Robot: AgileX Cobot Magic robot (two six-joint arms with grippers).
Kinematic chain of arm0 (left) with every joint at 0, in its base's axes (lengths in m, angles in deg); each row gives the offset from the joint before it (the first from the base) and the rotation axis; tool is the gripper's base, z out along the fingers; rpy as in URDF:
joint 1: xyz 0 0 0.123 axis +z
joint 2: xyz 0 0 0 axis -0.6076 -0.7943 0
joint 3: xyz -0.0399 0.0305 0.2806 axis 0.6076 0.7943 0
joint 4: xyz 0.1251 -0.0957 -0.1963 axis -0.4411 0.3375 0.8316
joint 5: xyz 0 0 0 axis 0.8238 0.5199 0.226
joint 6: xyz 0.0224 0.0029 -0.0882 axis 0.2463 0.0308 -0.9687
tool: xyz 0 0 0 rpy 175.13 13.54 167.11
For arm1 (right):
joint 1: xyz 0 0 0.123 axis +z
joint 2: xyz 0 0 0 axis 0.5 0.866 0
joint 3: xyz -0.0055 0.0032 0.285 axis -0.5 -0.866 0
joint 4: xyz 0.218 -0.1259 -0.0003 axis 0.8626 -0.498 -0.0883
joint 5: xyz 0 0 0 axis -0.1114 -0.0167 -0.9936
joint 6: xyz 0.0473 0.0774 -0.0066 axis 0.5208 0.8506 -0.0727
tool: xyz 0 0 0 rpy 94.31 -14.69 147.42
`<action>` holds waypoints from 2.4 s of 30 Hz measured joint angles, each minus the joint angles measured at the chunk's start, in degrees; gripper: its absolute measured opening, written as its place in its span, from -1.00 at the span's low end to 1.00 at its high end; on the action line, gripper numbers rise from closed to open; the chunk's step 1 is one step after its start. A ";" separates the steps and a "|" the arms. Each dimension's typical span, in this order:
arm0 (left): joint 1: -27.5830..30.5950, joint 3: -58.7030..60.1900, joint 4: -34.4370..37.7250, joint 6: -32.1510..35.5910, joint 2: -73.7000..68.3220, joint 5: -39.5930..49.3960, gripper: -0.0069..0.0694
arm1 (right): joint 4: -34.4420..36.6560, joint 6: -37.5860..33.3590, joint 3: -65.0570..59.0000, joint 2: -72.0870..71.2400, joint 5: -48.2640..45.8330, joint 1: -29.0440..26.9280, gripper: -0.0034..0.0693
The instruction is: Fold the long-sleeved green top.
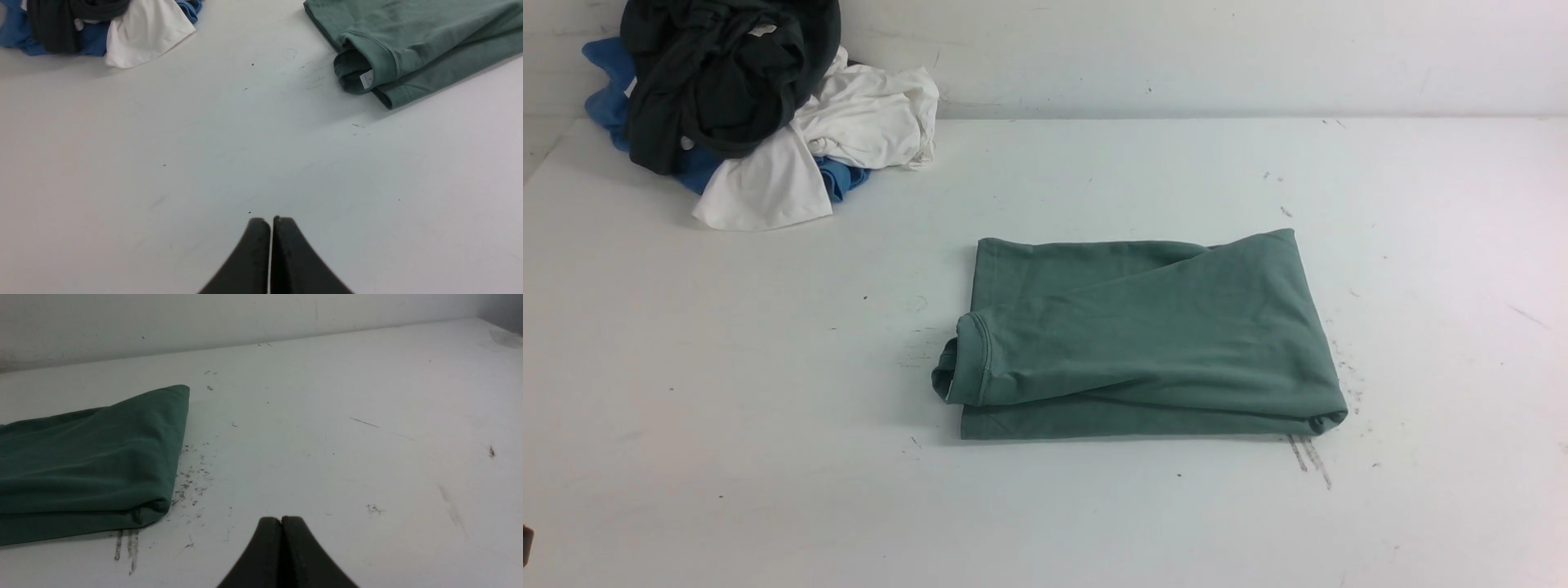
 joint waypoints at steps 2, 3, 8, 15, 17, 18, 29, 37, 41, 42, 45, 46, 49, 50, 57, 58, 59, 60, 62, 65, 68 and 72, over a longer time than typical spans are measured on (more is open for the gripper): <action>0.00 0.00 0.00 0.00 0.00 0.00 -0.84 | 0.00 0.00 0.00 0.00 0.00 0.00 -0.95; 0.00 0.00 0.00 0.00 0.00 0.00 -0.84 | 0.00 0.00 0.00 0.00 0.00 0.00 -0.95; 0.00 0.07 0.00 0.00 0.00 0.00 -0.84 | 0.00 0.00 0.00 0.00 0.00 0.00 -0.95; 1.90 4.44 2.89 -1.41 1.50 -10.88 -0.84 | 0.00 -0.13 0.00 0.00 -0.04 0.00 -0.95; 4.57 8.61 3.30 -1.41 3.07 -19.99 -0.84 | 0.00 -0.13 0.00 0.00 -0.04 0.00 -0.95; 6.46 10.53 3.66 -1.41 4.24 -23.67 -0.84 | 0.00 -0.13 0.00 0.00 -0.04 0.00 -0.95; 19.72 28.18 9.80 -1.41 14.45 -34.60 -0.84 | 0.00 -0.13 0.00 0.00 -0.10 0.00 -0.95; 18.33 28.30 9.50 -1.41 14.45 -26.49 -0.84 | 0.00 -0.07 0.00 0.00 -0.10 0.00 -0.95; 18.31 28.19 9.50 -1.36 14.45 -26.11 -0.84 | 0.00 0.47 0.00 0.00 -0.10 0.00 -0.95; 18.31 28.20 9.50 -1.36 14.45 -26.06 -0.84 | 0.00 0.53 0.00 0.00 -0.10 0.00 -0.95; 19.34 28.20 9.50 -1.36 14.45 -26.04 -0.84 | 0.00 0.67 0.00 0.00 -0.10 0.00 -0.95; 19.71 28.20 9.50 -1.36 14.45 -26.04 -0.84 | 0.00 0.72 0.00 0.00 -0.10 0.00 -0.95; 19.85 28.20 9.50 -1.36 14.45 -26.04 -0.84 | 0.00 0.72 0.00 0.00 -0.10 0.00 -0.95; 19.91 28.20 9.50 -1.36 14.45 -26.00 -0.84 | 0.00 0.72 0.00 0.00 -0.10 0.00 -0.95; 19.91 28.20 9.55 -1.36 14.45 -26.00 -0.84 | 0.00 0.72 0.00 0.00 -0.10 0.00 -0.95; 19.91 28.20 9.55 -1.36 14.45 -26.00 -0.84 | 0.00 0.72 0.00 0.00 -0.10 0.00 -0.95; 19.91 28.20 9.55 -1.36 14.45 -26.00 -0.84 | 0.00 0.72 0.00 0.00 -0.10 0.00 -0.95; 19.91 28.20 9.55 -1.36 14.45 -26.00 -0.84 | 0.00 0.72 0.00 0.00 -0.10 0.00 -0.95; 19.91 28.20 9.55 -1.36 14.45 -26.00 -0.84 | 0.00 0.72 0.00 0.00 -0.10 0.00 -0.95; 19.91 28.20 9.55 -1.36 14.45 -26.00 -0.84 | 0.00 0.72 0.00 0.00 -0.10 0.00 -0.95; 19.91 28.20 9.55 -1.36 14.45 -25.98 -0.84 | 0.00 0.72 0.00 0.00 -0.10 0.00 -0.95; 19.91 28.14 9.55 -1.36 14.45 -25.79 -0.84 | 0.00 0.72 0.00 0.00 -0.10 0.00 -0.95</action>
